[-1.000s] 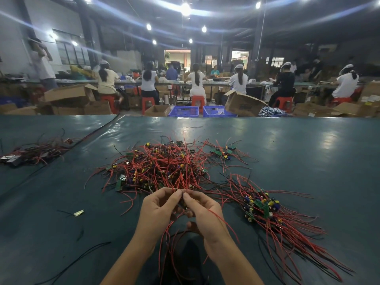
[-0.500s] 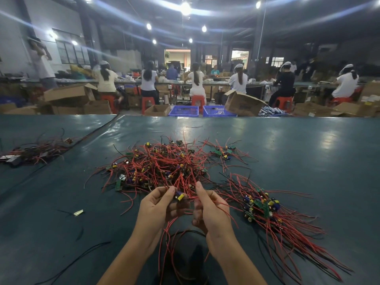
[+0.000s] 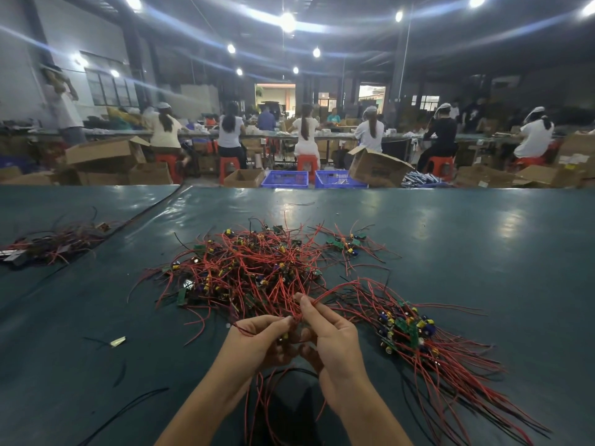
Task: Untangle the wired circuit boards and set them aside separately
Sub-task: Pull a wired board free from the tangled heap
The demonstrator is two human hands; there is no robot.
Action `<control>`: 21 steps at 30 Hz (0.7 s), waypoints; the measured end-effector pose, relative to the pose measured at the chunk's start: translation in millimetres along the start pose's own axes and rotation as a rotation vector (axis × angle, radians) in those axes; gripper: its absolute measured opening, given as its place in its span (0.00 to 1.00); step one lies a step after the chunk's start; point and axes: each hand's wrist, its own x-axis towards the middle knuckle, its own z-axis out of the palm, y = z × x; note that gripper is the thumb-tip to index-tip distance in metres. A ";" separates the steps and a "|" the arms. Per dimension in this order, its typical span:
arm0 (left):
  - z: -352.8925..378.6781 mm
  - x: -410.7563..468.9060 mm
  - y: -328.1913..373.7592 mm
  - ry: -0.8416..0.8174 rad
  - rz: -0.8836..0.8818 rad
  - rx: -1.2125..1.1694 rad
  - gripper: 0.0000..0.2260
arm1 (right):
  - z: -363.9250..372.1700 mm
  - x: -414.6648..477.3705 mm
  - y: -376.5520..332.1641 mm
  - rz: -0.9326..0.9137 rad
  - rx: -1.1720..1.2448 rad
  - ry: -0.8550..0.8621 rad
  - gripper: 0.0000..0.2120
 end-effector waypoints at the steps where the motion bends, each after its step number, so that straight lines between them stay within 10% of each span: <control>1: 0.7 -0.7 0.4 -0.003 0.000 0.018 0.07 | -0.4 0.9 0.1 -0.002 0.002 0.013 0.05; 21: -2.2 -0.8 0.5 -0.104 0.067 0.171 0.10 | -1.1 0.9 -2.4 0.003 -0.059 0.007 0.06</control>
